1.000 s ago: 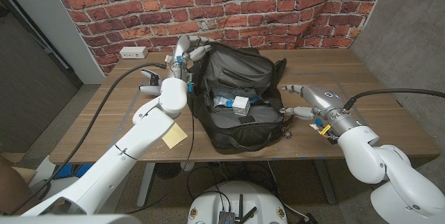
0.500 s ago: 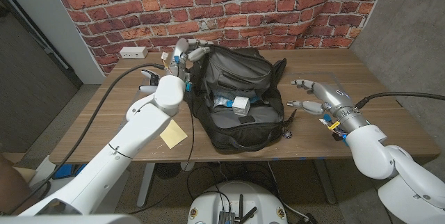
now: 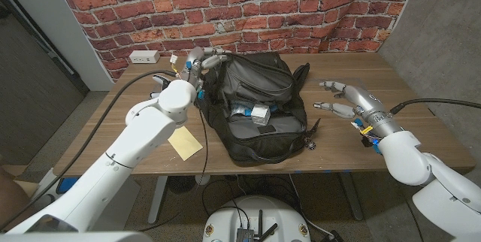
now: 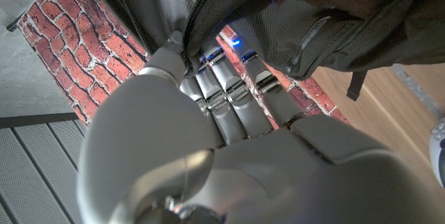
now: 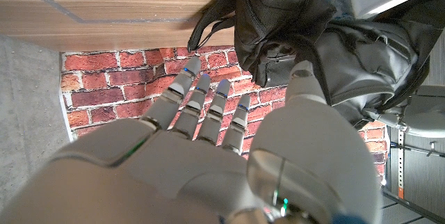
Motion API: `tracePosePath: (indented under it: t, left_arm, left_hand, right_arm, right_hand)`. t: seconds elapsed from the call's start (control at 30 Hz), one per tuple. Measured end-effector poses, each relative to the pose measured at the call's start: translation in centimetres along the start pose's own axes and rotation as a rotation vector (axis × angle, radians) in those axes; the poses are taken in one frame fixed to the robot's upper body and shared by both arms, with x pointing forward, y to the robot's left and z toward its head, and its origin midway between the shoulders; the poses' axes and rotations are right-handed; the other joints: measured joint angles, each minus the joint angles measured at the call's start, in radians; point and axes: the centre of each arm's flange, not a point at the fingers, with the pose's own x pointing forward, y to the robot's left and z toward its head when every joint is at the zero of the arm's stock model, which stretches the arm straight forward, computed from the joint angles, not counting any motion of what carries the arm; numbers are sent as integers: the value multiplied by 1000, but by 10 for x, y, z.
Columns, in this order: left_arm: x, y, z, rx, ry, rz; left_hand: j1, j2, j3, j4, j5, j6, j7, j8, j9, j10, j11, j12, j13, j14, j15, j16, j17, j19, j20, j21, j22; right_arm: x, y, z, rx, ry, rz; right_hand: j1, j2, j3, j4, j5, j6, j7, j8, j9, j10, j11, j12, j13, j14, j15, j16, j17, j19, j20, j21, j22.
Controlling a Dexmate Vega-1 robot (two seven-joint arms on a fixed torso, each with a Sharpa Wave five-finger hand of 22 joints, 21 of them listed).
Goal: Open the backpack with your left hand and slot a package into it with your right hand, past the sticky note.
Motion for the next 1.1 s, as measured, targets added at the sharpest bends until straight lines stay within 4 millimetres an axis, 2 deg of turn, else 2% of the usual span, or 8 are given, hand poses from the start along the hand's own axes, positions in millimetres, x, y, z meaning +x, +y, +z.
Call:
tracePosePath:
  t: [0.03,0.27,0.3,0.37,0.53,1.1]
  left_arm:
    - [-4,-15,-16,-77,110,-102]
    - [-3,-8,-11,-69,103,-103]
    - [-3,-7,-10,-67,101,-102]
    - [-7,-14,-16,-121,154,-159]
    - [-9,-15,-17,-144,179,-188]
    - [-12,-16,-15,-190,215,-307]
  left_hand:
    - [-1,-1,0,0,0,0,0,0,0,0,0,0,0,0,0,0,0,0,0,0,0]
    - [-2,0,0,0,6,2,2,0,0,0,0,-1,0,0,0,0,0,0,0,0,0]
    - [-2,0,0,0,6,2,2,0,0,0,0,-1,0,0,0,0,0,0,0,0,0]
    - [-2,0,0,0,6,2,2,0,0,0,0,-3,0,0,0,0,0,0,0,0,0]
    - [-2,0,0,0,6,2,2,0,-1,0,0,-3,0,0,0,0,-1,0,0,0,0]
    - [-3,-1,0,0,6,-3,7,-2,0,3,3,1,0,0,0,0,0,0,0,0,0]
  right_arm:
    - [4,-1,-4,-6,2,-4]
    - [6,-2,-2,35,-20,-10]
    - [15,-1,-10,21,-11,-10]
    - [17,0,-11,30,-17,-10]
    - [26,0,-16,48,-25,-13]
    - [47,2,-27,95,-45,-32]
  right_hand:
    - [-2,2,0,0,0,0,0,0,0,0,0,0,0,0,0,0,0,0,0,0,0]
    - [-10,0,0,0,0,0,0,0,0,0,0,0,-2,0,0,0,0,0,0,0,0]
    - [-10,0,0,0,0,0,0,0,0,0,0,0,-4,0,0,0,0,0,0,0,0]
    - [-15,4,0,0,0,0,0,0,0,0,0,0,-5,0,0,0,0,0,0,0,0]
    - [-17,6,-4,4,7,0,11,0,0,0,0,0,-5,0,0,0,0,0,0,0,0]
    - [-27,17,0,8,7,5,16,0,0,-5,5,0,-9,0,0,0,0,0,0,-4,-3]
